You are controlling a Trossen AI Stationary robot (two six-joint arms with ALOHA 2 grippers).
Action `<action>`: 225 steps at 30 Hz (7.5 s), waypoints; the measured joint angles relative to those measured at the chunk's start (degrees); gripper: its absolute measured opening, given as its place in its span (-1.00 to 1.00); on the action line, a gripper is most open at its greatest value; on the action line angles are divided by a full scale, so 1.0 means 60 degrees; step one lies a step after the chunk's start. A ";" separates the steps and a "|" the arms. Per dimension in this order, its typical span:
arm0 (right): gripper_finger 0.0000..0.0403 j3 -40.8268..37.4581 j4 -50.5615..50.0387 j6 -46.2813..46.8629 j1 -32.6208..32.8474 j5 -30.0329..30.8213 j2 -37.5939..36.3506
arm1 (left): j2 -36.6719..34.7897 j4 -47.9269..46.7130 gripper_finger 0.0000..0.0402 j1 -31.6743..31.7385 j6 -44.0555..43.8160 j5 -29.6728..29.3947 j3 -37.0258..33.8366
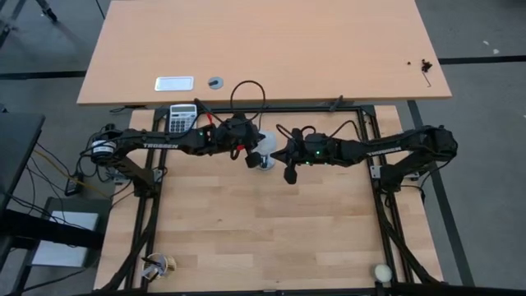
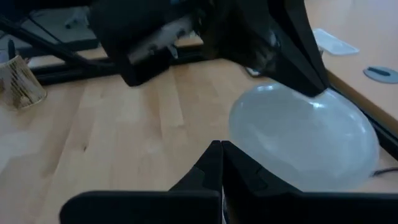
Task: Screw lightbulb
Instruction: Remove the lightbulb from the lamp
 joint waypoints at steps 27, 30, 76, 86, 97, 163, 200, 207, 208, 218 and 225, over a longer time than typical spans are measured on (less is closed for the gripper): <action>-0.94 -0.0005 0.0158 0.0406 -0.1425 0.0465 0.0452 | -0.0045 -0.0890 -0.91 -0.0129 -0.0466 0.0038 -0.0040; -0.94 0.0002 0.0213 0.0466 -0.1732 0.0470 0.0452 | -0.0026 -0.0815 -0.91 -0.0214 -0.0469 0.0168 -0.0029; -0.94 0.0002 0.0264 0.0167 -0.0265 0.0007 0.0421 | -0.0004 -0.0698 -0.91 -0.0191 -0.0458 0.0045 -0.0066; -0.94 0.0002 0.0066 0.0214 -0.0709 0.0193 0.0420 | -0.0008 -0.0741 -0.91 -0.0184 -0.0465 -0.0075 -0.0066; -0.94 0.0002 -0.0353 0.0168 -0.1602 0.1106 0.0224 | -0.0012 -0.0723 -0.91 -0.0228 -0.0651 0.0282 -0.0059; -0.94 -0.0001 -0.0848 0.0127 -0.1509 -0.0283 -0.0240 | -0.0012 -0.0662 -0.91 -0.0275 -0.0775 0.0303 -0.0059; -0.94 0.0006 0.0842 0.0023 0.0159 0.0254 0.0788 | -0.0008 -0.0563 -0.91 -0.0264 -0.0750 0.0263 -0.0066; -0.94 0.0006 0.0699 0.0229 -0.0213 0.0302 0.0777 | -0.0019 -0.0701 -0.91 -0.0257 -0.0746 0.0121 -0.0055; -0.94 0.0006 0.0718 0.0229 -0.0259 0.0302 0.0776 | -0.0032 -0.0736 -0.91 -0.0253 -0.0750 0.0094 -0.0055; -0.94 -0.0008 0.0342 0.0367 -0.0778 0.0604 0.0449 | -0.0045 -0.0885 -0.91 -0.0246 -0.0772 0.0082 -0.0051; -0.94 -0.0005 -0.0775 0.0143 -0.1624 0.1314 -0.0065 | -0.0042 -0.0812 -0.91 -0.0305 -0.0809 0.0476 -0.0054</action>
